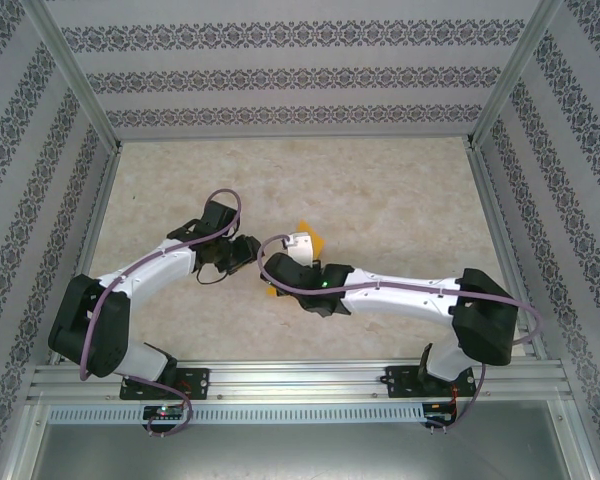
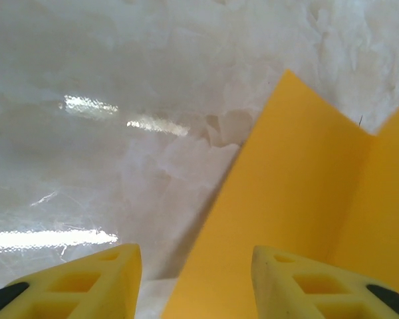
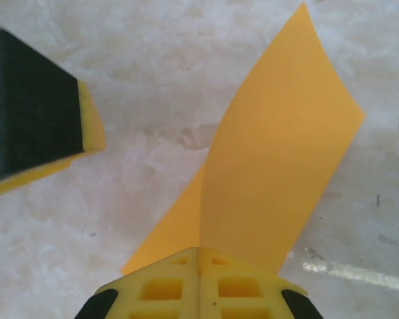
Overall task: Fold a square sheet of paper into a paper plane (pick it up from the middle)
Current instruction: Fold the triangle a second time at the center of the table.
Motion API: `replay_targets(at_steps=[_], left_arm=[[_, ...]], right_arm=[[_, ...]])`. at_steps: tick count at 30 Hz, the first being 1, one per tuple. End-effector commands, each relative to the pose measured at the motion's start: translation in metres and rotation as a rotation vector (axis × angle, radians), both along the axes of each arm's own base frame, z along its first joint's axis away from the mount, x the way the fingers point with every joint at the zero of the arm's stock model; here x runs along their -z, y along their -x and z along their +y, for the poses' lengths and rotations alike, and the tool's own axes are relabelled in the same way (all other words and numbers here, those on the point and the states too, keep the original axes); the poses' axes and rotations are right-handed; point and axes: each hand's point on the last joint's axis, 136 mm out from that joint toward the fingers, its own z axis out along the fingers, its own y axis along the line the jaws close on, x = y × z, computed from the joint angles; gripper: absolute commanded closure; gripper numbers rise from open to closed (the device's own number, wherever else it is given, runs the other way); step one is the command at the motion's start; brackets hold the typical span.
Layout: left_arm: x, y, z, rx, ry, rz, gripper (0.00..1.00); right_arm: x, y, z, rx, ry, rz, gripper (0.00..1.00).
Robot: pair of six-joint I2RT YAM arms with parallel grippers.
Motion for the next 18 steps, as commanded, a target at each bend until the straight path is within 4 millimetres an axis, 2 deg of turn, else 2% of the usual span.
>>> replay_targets(at_steps=[1,6,9,14,16,18], left_arm=[[-0.004,0.009,-0.015,0.069,0.049,-0.018,0.54],[0.007,0.028,-0.028,0.112,0.065,0.028,0.58],[0.016,0.037,-0.031,0.112,0.062,0.053,0.71],[0.028,0.05,-0.035,0.112,0.046,0.085,0.74],[0.03,0.054,-0.043,0.135,0.061,0.092,0.75],[0.033,0.056,-0.05,0.153,0.065,0.105,0.81]], right_arm=[[0.029,0.013,0.008,0.0,-0.013,0.078,1.0],[0.045,0.019,0.017,-0.003,-0.061,0.122,1.0],[0.051,0.021,0.018,0.0,-0.09,0.136,1.0],[0.055,0.023,0.015,0.009,-0.109,0.136,1.0],[0.055,0.024,0.016,0.006,-0.12,0.137,1.0],[0.057,0.024,0.016,0.005,-0.124,0.139,1.0]])
